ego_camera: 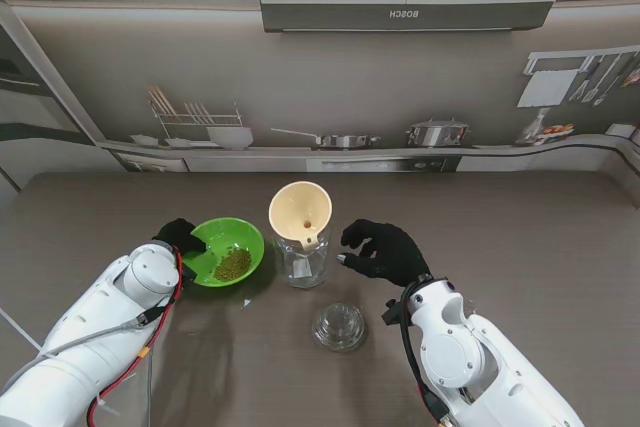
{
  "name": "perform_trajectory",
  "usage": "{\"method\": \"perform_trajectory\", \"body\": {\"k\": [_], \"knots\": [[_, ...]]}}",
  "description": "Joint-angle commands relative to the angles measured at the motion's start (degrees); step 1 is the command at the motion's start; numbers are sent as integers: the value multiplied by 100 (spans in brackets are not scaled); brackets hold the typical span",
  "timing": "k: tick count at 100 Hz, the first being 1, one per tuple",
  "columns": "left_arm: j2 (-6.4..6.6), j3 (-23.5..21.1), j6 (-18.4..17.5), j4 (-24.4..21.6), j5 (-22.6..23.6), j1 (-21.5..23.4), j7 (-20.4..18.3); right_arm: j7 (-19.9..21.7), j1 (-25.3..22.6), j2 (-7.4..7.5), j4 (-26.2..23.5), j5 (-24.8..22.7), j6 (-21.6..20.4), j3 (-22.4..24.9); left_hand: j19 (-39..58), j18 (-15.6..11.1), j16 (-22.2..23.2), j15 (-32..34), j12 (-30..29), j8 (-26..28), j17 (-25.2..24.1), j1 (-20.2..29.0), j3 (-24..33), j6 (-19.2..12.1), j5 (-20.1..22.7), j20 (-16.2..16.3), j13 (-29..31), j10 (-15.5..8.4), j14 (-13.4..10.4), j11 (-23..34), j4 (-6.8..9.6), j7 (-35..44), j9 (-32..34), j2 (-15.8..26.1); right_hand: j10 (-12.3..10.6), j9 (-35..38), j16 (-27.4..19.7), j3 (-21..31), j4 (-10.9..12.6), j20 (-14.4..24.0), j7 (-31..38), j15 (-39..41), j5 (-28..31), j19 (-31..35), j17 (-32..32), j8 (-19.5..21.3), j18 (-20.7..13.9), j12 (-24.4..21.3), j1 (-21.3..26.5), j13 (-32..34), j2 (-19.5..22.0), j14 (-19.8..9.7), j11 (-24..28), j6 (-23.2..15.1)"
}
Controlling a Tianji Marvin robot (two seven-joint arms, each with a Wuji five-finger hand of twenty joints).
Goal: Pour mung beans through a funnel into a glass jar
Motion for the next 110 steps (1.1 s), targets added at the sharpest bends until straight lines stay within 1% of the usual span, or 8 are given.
{"method": "perform_trajectory", "body": {"k": [1,12,33,37,59,75,94,110], "knots": [[-14,-79,-34,-140,7,38,-81,45,-44,-13,-44,-87,-58,-20,-7,14,-36,81,-29,93,302,550,638,-392,509,-58,238,366,259,0,145,401,313,75,-32,-61,-52,-167,156,-29,-62,-75,-141,126,-111,-168,-72,-66,-176,41,88,26,-119,-41],[2,-183,-57,-273,6,99,-77,45,-94,13,-154,-248,-49,-22,-10,15,-52,71,-24,109,302,542,650,-395,510,-51,232,361,275,-9,137,395,311,81,-25,-265,-89,-267,151,-49,-207,-168,-303,42,-205,-215,-46,-133,-216,-98,121,72,-256,-80],[71,-377,-48,-619,91,260,-143,-58,-171,40,-359,-594,93,-42,-14,16,-57,88,-9,122,302,544,671,-379,539,-42,239,384,303,-5,135,378,334,69,-26,-474,-299,-504,196,-94,-524,-526,-494,-197,-347,-325,-26,-456,-259,-326,241,159,-650,-120],[86,-420,-40,-700,111,297,-162,-64,-176,47,-390,-654,124,-52,-33,76,-54,122,-4,136,304,533,703,-379,559,-23,233,387,309,-7,131,361,341,58,-40,-506,-325,-530,201,-100,-552,-574,-525,-226,-380,-332,-30,-485,-272,-377,263,164,-683,-129],[139,-643,7,-1080,172,463,-220,-187,-180,76,-457,-1013,137,-140,-47,76,-67,152,2,160,337,523,767,-373,603,9,236,383,311,-5,140,331,375,19,-109,-651,-553,-704,230,-165,-717,-911,-668,-453,-495,-357,-32,-656,-327,-584,350,182,-836,-188],[141,-741,24,-1222,109,531,-237,-260,-185,68,-466,-1049,120,-175,-56,84,-77,153,-3,179,339,512,784,-368,619,21,233,383,323,-16,137,323,378,23,-112,-625,-576,-720,240,-172,-724,-919,-643,-475,-502,-349,-24,-678,-315,-567,350,176,-831,-187],[103,-812,72,-1262,-63,566,-191,-258,-205,72,-490,-1065,120,-170,-104,108,-114,80,-12,230,307,529,818,-336,630,33,224,394,392,-43,138,299,376,28,-101,-638,-587,-721,243,-168,-739,-918,-650,-476,-500,-341,-27,-697,-315,-571,347,176,-838,-186],[111,-887,68,-1363,-101,631,-213,-306,-220,83,-523,-1200,155,-181,-132,134,-118,63,-5,257,290,527,818,-335,637,44,223,402,409,-50,138,281,373,33,-143,-815,-631,-751,238,-185,-799,-1010,-763,-540,-605,-353,-51,-721,-336,-746,358,193,-885,-208]]}}
